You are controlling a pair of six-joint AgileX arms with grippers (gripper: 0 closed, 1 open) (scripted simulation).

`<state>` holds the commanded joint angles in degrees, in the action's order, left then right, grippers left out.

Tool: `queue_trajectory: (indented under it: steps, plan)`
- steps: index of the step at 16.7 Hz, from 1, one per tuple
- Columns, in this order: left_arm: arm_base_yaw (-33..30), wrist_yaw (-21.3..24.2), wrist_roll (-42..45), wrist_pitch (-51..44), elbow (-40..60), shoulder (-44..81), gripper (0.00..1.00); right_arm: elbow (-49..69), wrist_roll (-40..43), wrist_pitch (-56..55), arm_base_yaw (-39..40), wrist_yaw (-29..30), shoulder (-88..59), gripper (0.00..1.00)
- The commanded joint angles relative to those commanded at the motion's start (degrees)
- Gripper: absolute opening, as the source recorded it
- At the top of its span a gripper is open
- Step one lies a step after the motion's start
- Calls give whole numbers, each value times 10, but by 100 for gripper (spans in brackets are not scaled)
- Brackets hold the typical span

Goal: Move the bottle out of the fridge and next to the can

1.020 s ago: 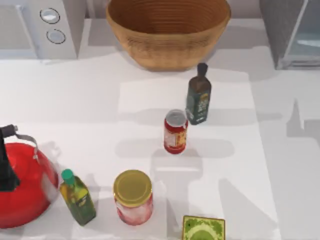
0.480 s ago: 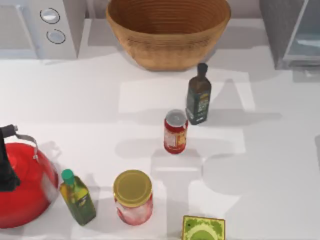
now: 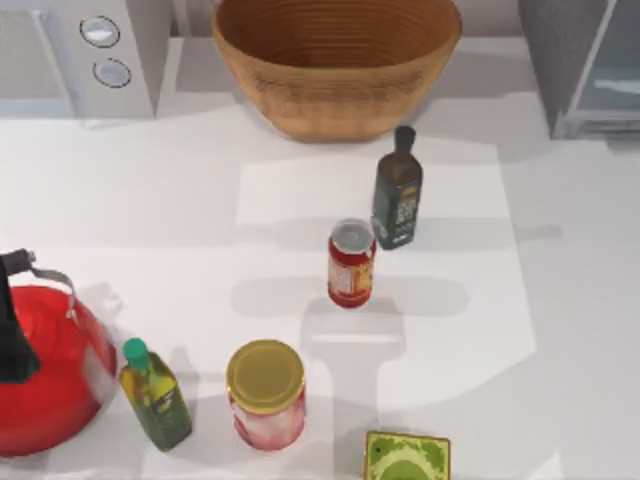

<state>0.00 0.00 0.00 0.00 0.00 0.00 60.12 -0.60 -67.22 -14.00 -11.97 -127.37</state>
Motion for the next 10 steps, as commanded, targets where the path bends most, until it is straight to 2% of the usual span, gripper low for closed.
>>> queue_trajectory:
  steps: [6,10]
  plan:
    - [0,0,0,0,0,0,100,2,0,-1,2,0,-5,100]
    - [0,0,0,0,0,0,100,59,0,25,5,6,-33,100]
